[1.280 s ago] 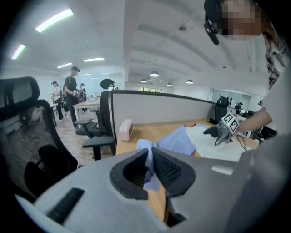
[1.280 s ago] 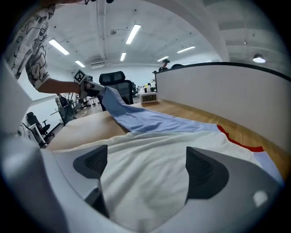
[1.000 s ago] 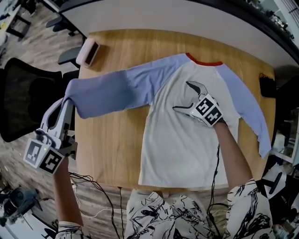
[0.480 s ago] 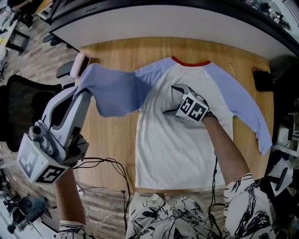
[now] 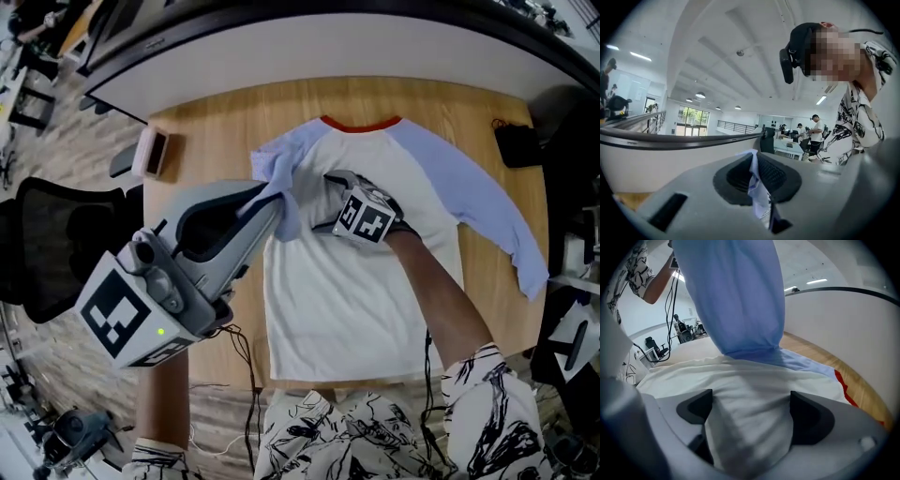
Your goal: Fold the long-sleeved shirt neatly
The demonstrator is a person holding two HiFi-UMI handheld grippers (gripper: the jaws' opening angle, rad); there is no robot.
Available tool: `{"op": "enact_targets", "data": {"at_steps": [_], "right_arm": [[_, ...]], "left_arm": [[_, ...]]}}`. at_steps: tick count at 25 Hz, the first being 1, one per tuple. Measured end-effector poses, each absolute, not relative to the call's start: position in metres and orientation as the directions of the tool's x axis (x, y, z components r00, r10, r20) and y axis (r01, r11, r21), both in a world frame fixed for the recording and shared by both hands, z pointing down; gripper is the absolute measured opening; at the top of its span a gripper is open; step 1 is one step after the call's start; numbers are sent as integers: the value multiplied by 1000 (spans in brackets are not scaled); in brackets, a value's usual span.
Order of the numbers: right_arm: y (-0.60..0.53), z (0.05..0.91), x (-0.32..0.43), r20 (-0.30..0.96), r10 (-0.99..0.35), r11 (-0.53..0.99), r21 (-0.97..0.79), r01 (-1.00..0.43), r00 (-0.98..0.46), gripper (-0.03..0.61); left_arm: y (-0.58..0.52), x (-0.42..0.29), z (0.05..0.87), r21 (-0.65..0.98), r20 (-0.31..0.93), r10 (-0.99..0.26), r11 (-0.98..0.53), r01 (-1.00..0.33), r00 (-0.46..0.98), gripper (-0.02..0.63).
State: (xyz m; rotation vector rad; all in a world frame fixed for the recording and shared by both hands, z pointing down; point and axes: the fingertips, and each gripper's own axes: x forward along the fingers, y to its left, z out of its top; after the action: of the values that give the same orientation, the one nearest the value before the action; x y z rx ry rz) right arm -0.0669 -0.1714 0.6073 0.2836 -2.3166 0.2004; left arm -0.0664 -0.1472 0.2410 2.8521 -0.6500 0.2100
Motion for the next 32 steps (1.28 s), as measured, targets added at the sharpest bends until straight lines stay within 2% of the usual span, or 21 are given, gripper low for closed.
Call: {"op": "enact_targets", "data": {"at_steps": [5,9,23,28,32], "right_arm": [[-171,603,-67,724,-145,963,-54,-265,-674,522],[-164,597,-54,732,-136,969,-41,-243,-668,523],[-146,608,66,746,-184,941,-56,-334,-641,522],[-135,602,79,732,-133,945,-110,-309,-668,522],[-118,602,119,784,-93,958,-98,-270,-614,522]], "left_arm": [[-140,-7,263,209,205,-331,-905,-372,921,25],[-139,21,296,220,277,-304,-903,-368,911,26],[-140,100,431,288,429,-265,-866,-409,864,26],[-143,119,467,310,469,-278,-837,-451,838,26],[-144,139,492,273,513,-305,-828,-489,803,28]]}}
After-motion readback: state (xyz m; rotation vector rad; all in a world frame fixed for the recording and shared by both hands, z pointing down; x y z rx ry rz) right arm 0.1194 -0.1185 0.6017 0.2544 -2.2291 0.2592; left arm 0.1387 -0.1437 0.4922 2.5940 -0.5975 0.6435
